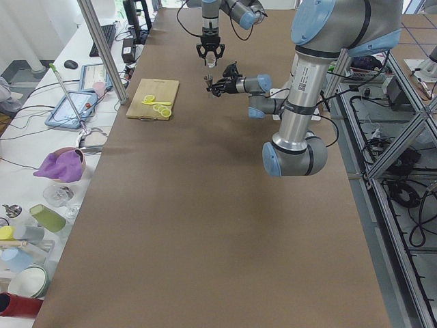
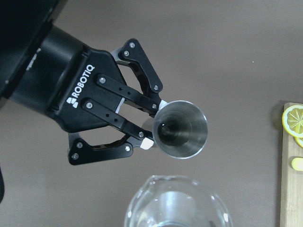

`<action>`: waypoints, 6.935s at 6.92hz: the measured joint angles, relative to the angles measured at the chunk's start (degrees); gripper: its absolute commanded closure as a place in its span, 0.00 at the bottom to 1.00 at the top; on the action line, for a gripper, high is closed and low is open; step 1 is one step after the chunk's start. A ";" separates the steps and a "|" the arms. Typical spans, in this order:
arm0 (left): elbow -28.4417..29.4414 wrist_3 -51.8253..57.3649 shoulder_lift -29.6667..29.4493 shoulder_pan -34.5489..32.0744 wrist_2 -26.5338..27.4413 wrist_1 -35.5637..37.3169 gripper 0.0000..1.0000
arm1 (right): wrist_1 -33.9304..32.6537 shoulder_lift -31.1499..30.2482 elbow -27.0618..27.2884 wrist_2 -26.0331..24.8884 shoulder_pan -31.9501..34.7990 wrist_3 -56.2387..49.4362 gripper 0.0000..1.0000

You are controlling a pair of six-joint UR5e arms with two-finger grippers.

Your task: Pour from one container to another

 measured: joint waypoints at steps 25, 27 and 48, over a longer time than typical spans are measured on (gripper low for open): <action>-2.13 0.07 1.20 1.47 0.21 -0.07 1.00 | -19.01 10.62 -8.36 -8.25 -3.40 -9.88 1.00; -2.11 0.07 1.15 1.55 0.28 -0.07 1.00 | -19.50 12.30 -10.35 -8.83 -3.74 -10.21 1.00; -4.27 0.10 3.52 1.90 0.22 -0.05 1.00 | 3.08 -14.25 14.03 0.28 4.09 -8.44 1.00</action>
